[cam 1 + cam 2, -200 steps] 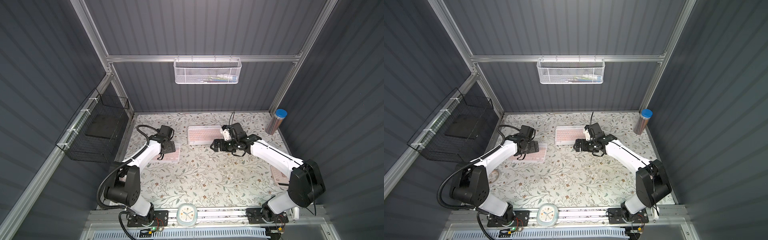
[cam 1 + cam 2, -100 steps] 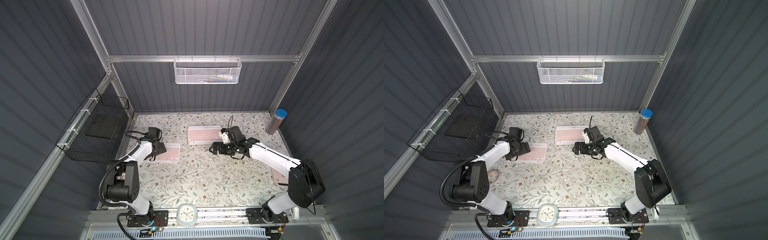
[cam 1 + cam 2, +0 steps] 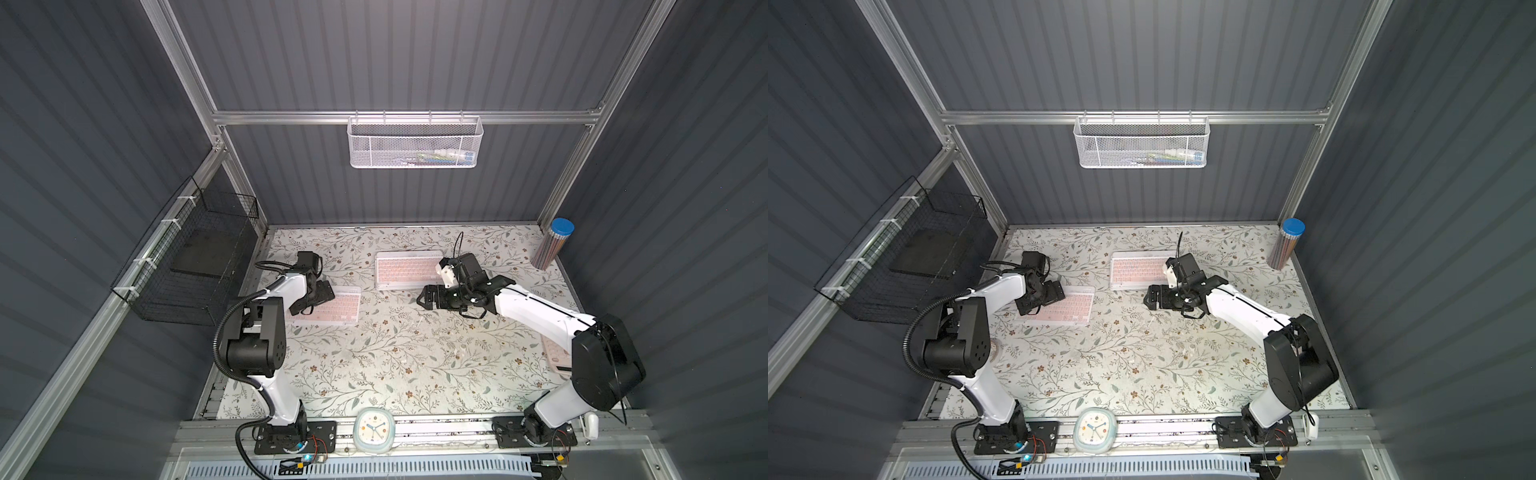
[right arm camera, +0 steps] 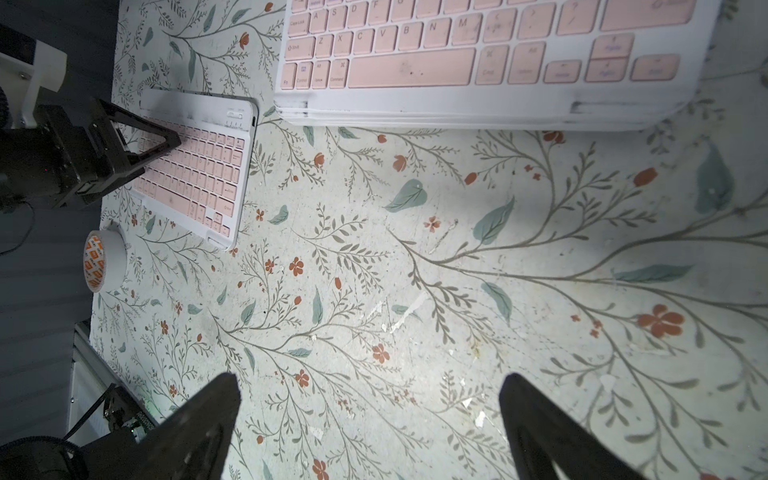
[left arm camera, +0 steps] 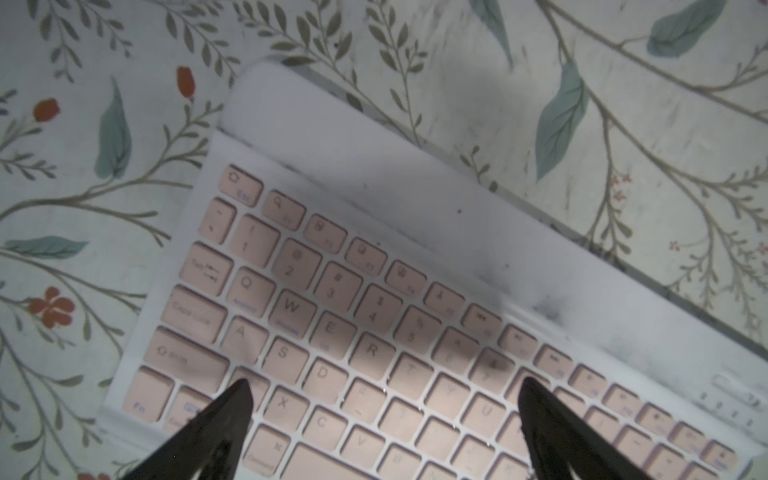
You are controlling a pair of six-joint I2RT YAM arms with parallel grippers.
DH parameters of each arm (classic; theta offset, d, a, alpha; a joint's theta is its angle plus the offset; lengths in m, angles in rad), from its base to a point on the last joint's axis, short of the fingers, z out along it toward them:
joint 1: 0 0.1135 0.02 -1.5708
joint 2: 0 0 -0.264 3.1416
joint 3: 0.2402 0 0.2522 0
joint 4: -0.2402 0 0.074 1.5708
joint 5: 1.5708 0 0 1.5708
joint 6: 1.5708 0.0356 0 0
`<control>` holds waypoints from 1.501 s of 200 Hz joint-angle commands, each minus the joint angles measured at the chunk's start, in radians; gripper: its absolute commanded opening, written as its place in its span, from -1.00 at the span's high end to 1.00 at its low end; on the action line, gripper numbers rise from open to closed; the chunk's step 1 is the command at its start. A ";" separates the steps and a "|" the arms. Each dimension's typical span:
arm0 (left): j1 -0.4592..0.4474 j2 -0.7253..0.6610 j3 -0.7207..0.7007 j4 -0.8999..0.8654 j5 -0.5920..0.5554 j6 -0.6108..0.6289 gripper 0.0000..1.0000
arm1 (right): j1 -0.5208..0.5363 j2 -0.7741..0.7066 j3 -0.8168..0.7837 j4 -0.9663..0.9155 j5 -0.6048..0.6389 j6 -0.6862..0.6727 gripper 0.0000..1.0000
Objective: Stack the numeric keypads
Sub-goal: Move the numeric keypad to the center of the board.
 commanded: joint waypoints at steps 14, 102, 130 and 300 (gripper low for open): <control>0.048 0.033 0.064 -0.012 -0.009 -0.001 -1.00 | 0.004 0.018 0.030 0.003 -0.007 -0.008 -0.98; 0.139 0.100 0.099 -0.012 -0.048 -0.007 -0.99 | 0.004 0.024 0.028 0.004 -0.016 -0.013 -0.98; 0.154 0.128 0.108 -0.010 -0.017 -0.007 -1.00 | 0.004 0.030 0.025 0.012 -0.025 -0.005 -0.98; 0.111 0.127 -0.007 0.117 0.232 0.044 -0.99 | 0.088 0.387 0.407 -0.036 -0.079 0.072 -0.98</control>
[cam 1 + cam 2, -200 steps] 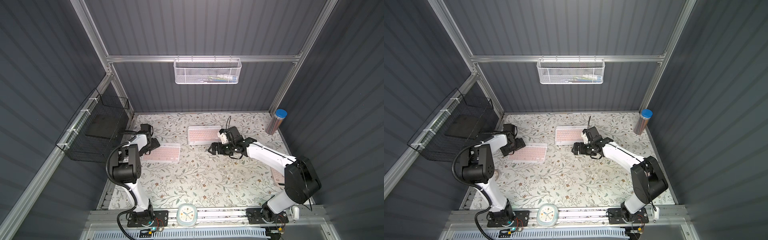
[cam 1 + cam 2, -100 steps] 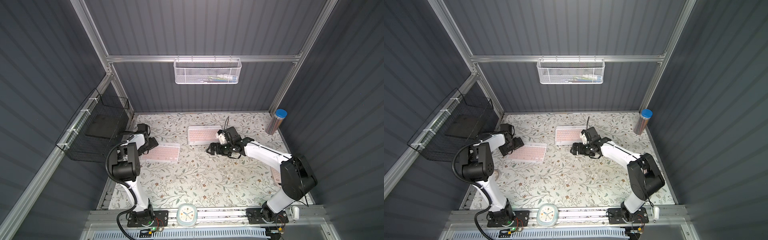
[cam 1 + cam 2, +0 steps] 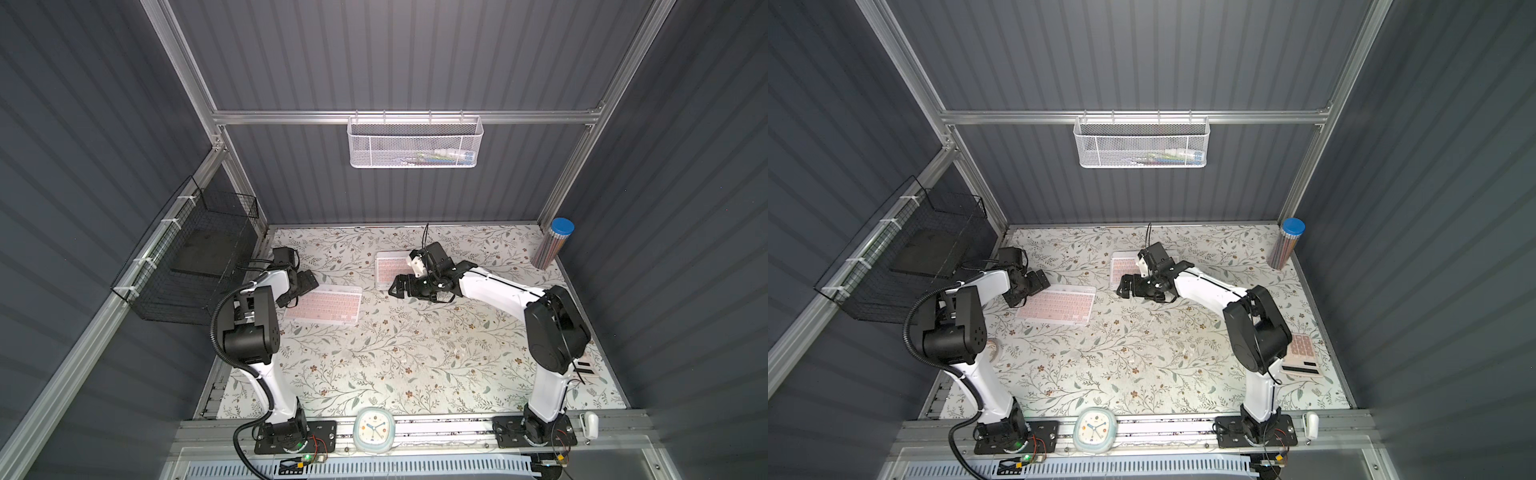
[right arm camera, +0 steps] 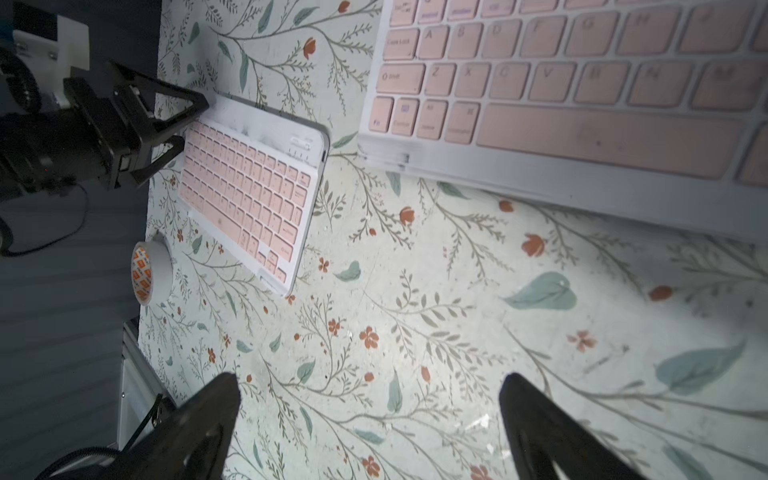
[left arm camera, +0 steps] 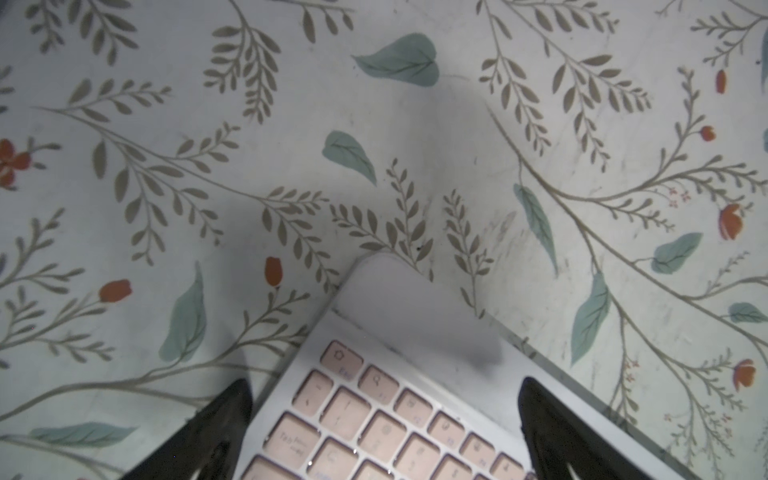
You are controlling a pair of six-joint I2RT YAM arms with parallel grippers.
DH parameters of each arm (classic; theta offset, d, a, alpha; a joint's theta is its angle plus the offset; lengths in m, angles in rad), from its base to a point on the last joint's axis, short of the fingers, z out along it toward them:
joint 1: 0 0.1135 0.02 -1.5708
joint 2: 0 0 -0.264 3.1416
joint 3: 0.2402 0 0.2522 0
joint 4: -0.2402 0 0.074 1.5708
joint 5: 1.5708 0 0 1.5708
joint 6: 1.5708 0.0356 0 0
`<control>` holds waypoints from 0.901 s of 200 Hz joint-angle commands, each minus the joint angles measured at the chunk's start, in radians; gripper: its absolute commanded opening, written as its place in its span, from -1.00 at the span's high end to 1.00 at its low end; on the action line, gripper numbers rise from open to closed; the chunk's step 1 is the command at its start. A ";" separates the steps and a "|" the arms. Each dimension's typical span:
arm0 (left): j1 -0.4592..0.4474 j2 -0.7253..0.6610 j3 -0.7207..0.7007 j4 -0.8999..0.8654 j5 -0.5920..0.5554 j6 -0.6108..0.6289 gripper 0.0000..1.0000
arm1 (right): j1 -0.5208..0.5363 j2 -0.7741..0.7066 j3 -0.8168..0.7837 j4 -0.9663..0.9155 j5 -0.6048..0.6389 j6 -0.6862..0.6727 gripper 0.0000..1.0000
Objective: Stack the numeric keypads
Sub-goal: Move the numeric keypad to the center of the board.
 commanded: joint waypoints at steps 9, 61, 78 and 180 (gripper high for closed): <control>-0.042 0.031 -0.062 -0.056 0.105 0.006 -0.99 | -0.003 0.059 0.083 -0.050 -0.013 0.001 -0.98; -0.103 -0.014 -0.136 -0.049 0.128 0.008 -0.99 | -0.003 0.079 0.078 -0.051 -0.030 0.008 -0.98; -0.115 -0.038 -0.167 -0.045 0.151 0.003 -0.99 | -0.001 0.075 0.058 -0.050 -0.032 0.012 -0.98; -0.237 -0.164 -0.255 -0.049 0.198 -0.090 -0.98 | -0.001 0.068 0.039 -0.101 0.014 0.028 -0.98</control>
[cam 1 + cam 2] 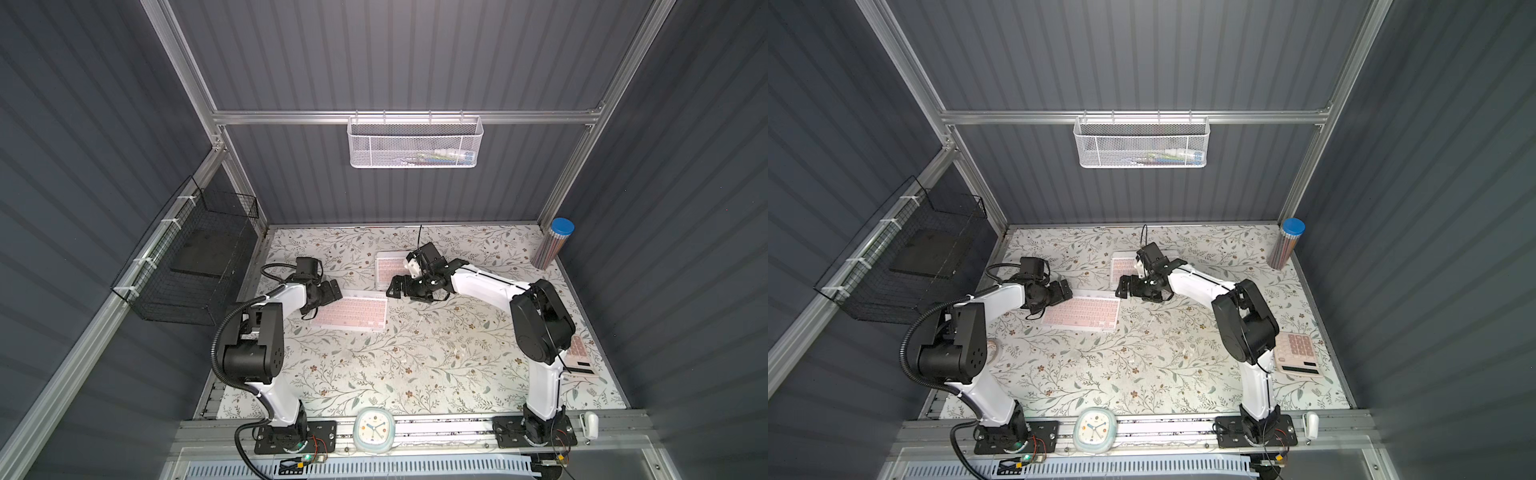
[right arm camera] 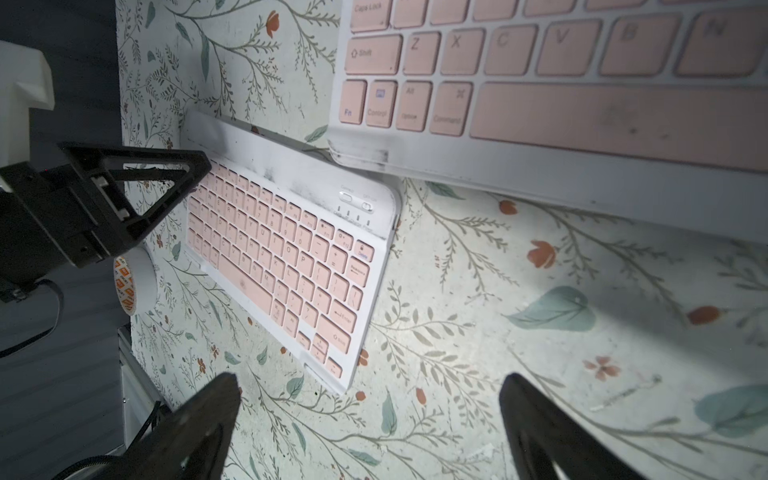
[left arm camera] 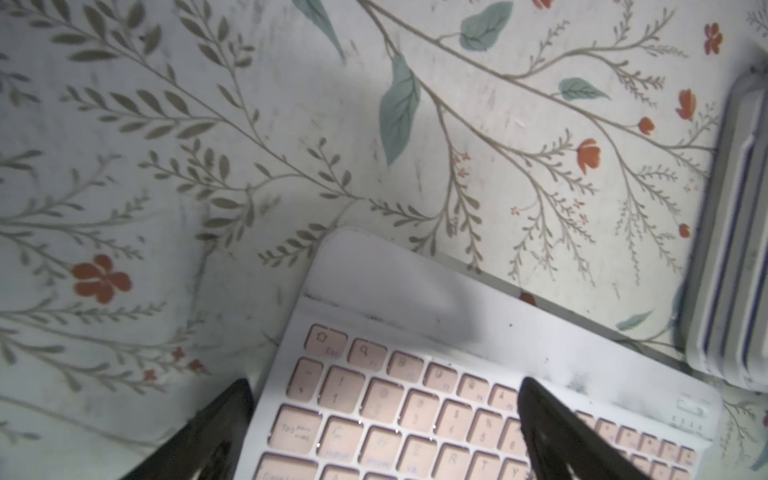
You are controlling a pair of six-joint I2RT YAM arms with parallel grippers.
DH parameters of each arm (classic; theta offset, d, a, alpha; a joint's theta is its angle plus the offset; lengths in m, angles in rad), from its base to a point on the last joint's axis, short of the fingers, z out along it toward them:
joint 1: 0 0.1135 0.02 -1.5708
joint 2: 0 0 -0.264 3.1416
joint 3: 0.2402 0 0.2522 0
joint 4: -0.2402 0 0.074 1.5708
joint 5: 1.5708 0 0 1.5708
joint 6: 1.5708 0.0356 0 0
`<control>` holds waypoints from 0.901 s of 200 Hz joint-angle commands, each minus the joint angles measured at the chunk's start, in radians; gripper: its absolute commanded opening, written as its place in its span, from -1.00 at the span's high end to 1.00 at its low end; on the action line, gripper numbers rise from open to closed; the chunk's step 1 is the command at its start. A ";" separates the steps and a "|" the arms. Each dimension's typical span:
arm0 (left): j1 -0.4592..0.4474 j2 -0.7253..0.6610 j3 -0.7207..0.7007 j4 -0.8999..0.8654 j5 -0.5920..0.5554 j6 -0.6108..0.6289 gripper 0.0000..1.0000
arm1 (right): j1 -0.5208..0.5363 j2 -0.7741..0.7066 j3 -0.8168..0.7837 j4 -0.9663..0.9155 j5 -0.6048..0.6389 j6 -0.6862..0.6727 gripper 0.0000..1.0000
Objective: Stack the numeric keypads
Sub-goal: Move the numeric keypad to the center of the board.
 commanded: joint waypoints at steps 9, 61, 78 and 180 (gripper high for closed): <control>-0.067 -0.009 -0.062 -0.107 0.104 -0.100 -0.98 | 0.001 -0.009 -0.002 -0.080 0.088 0.003 -0.98; -0.221 -0.061 -0.096 -0.096 0.094 -0.187 -0.99 | 0.000 -0.087 -0.047 -0.158 0.214 0.029 -0.98; -0.243 -0.044 -0.080 -0.099 0.091 -0.187 -0.98 | -0.001 -0.109 -0.059 -0.179 0.272 0.049 -0.98; -0.280 -0.059 0.027 -0.221 -0.051 -0.186 -0.99 | 0.000 -0.065 0.009 -0.299 0.314 -0.004 -0.98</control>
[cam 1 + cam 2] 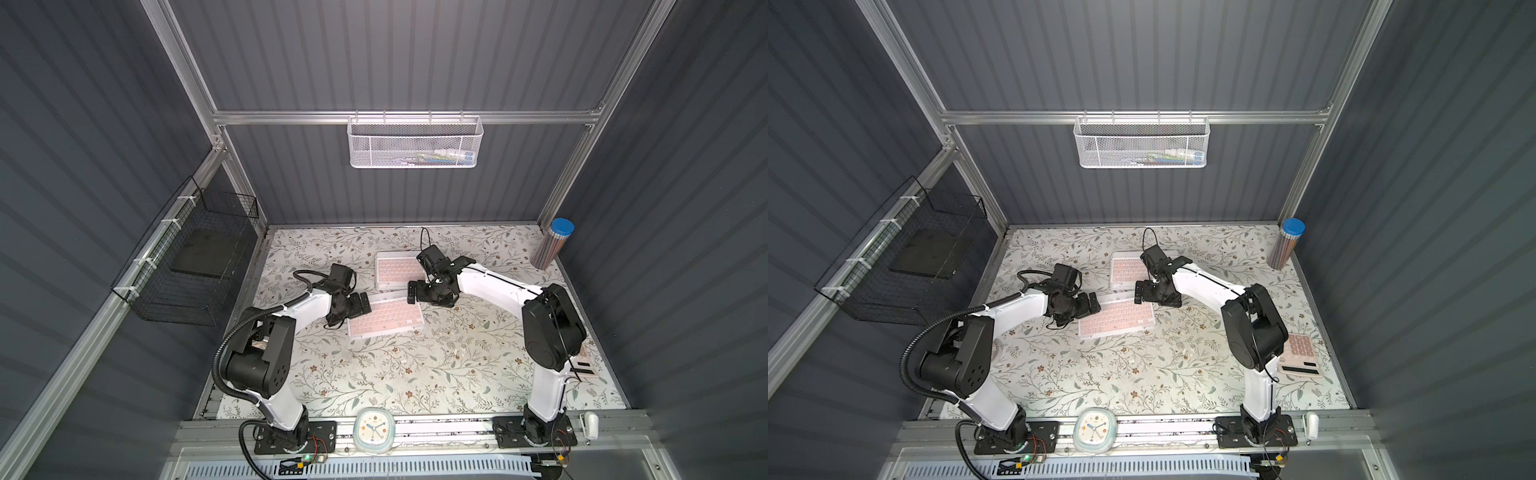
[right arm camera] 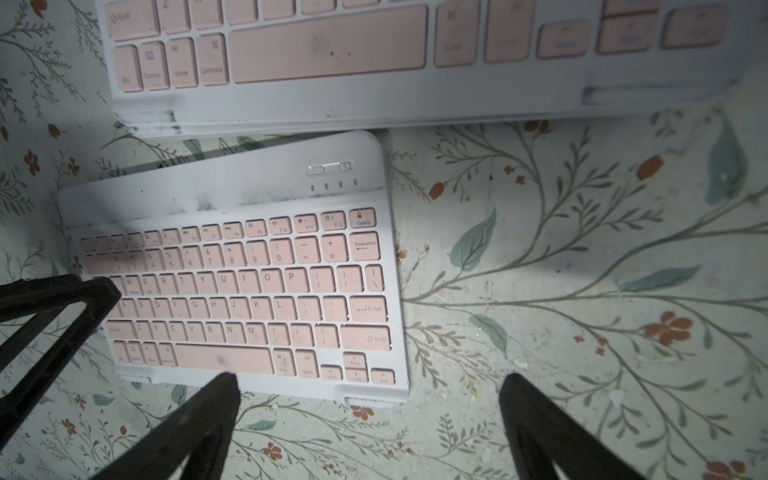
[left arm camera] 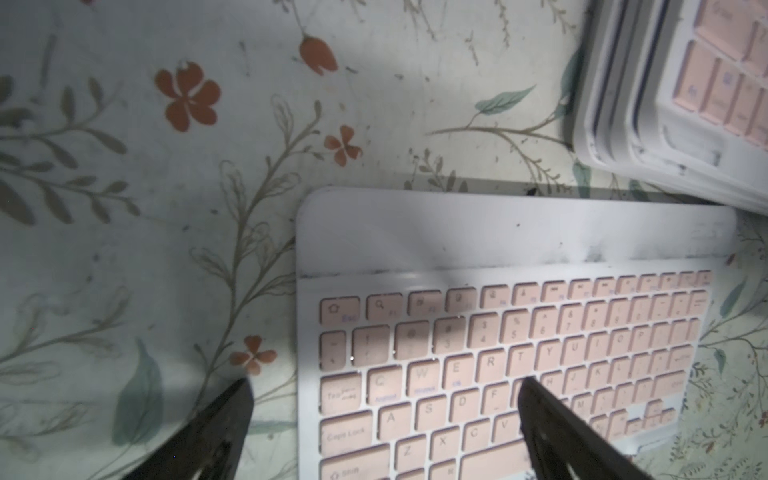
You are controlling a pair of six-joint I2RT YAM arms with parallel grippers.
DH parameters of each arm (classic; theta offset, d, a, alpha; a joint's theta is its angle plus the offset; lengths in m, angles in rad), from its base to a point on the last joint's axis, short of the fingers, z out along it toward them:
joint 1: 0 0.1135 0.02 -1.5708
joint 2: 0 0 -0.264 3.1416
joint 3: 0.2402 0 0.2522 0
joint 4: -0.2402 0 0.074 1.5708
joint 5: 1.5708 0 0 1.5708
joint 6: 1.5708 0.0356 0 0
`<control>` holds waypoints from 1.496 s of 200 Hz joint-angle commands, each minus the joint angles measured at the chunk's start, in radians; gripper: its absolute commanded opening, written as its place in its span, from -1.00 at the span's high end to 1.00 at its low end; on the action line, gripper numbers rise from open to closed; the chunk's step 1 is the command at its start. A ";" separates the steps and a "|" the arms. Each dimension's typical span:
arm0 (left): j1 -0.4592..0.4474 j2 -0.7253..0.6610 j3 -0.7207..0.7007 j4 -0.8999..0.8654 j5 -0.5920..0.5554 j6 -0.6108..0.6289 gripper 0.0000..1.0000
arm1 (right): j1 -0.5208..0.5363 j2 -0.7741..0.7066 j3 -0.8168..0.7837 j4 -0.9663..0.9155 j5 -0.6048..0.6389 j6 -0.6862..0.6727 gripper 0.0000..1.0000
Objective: Stack the numeric keypads
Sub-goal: Move the numeric keypad to the center of the board.
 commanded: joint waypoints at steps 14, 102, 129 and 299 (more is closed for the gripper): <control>-0.043 -0.006 0.051 -0.101 -0.077 -0.055 -0.99 | 0.000 0.014 0.025 -0.035 0.026 -0.051 -0.98; -0.167 0.053 0.155 -0.247 -0.277 -0.136 -0.99 | 0.016 0.067 0.084 -0.049 0.021 -0.097 -0.93; -0.172 0.066 0.165 -0.250 -0.287 -0.134 -0.99 | 0.024 0.098 0.108 -0.056 0.019 -0.107 -0.98; -0.175 0.131 0.163 -0.170 -0.214 -0.099 -1.00 | 0.040 0.205 0.177 -0.068 -0.022 -0.101 -0.97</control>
